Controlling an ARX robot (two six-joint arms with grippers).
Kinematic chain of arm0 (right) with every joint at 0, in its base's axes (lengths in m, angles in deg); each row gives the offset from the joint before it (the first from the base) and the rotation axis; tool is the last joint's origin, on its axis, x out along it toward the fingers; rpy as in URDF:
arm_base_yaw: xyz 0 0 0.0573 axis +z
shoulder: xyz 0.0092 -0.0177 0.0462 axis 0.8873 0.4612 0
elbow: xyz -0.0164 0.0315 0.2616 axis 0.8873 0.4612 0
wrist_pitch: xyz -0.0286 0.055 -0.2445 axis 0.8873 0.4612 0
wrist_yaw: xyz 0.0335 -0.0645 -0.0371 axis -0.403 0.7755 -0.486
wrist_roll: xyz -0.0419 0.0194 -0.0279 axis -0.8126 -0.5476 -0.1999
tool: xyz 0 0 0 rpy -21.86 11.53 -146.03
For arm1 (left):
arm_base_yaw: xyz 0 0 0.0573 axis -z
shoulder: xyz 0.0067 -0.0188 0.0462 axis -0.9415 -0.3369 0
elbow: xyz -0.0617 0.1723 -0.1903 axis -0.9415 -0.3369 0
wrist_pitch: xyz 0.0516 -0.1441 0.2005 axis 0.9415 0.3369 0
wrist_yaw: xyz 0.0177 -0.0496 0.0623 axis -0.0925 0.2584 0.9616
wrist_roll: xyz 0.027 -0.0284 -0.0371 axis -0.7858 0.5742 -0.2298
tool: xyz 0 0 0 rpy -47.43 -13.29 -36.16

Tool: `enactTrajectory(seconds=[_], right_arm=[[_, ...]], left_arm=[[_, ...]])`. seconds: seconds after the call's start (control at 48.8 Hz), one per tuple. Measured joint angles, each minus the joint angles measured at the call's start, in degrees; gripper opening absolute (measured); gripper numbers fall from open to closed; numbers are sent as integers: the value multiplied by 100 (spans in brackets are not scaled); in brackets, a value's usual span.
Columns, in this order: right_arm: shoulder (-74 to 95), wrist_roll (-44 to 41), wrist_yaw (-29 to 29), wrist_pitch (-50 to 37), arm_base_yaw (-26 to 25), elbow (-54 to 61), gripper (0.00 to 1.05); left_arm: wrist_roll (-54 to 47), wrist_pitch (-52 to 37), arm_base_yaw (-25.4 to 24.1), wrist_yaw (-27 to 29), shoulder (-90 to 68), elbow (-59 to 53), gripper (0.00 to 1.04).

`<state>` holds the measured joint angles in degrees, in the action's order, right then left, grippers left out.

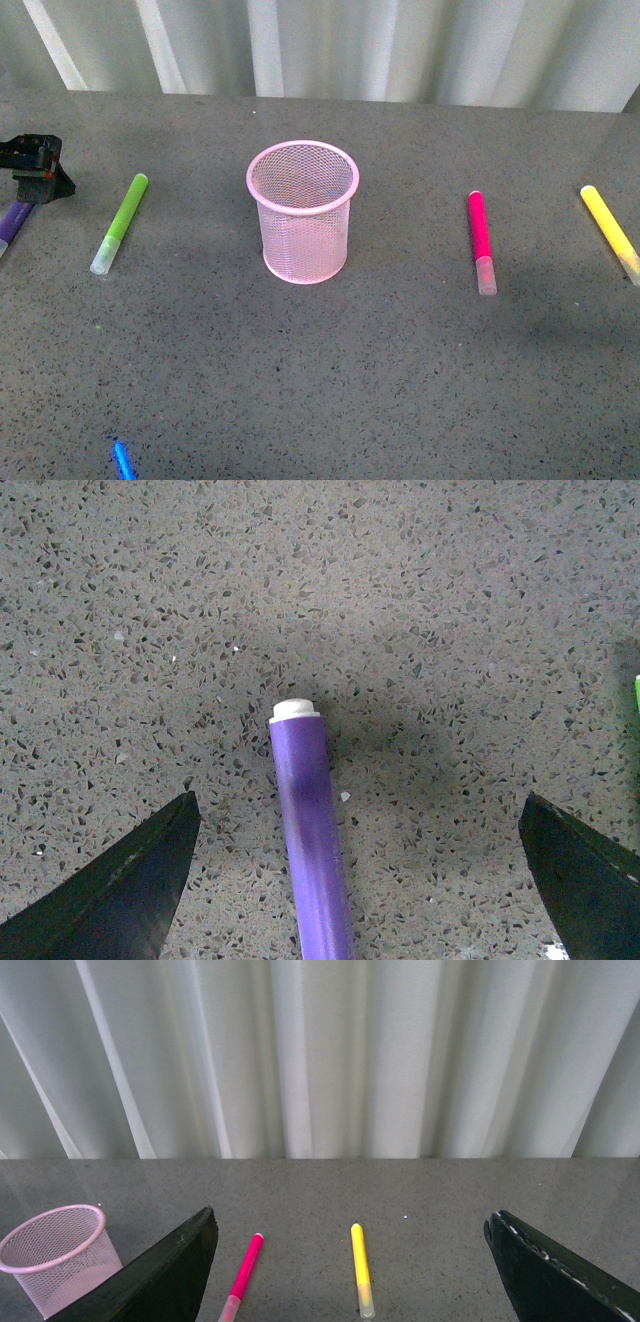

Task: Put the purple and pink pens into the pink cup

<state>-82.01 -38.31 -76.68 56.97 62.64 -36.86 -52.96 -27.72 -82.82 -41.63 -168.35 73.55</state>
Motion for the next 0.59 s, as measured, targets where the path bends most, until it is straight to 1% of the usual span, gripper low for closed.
enactTrajectory(seconds=[0.595], right_arm=[[0,0,0,0,0,0,98]], left_arm=[[9,46,57,205,-107,57,98]])
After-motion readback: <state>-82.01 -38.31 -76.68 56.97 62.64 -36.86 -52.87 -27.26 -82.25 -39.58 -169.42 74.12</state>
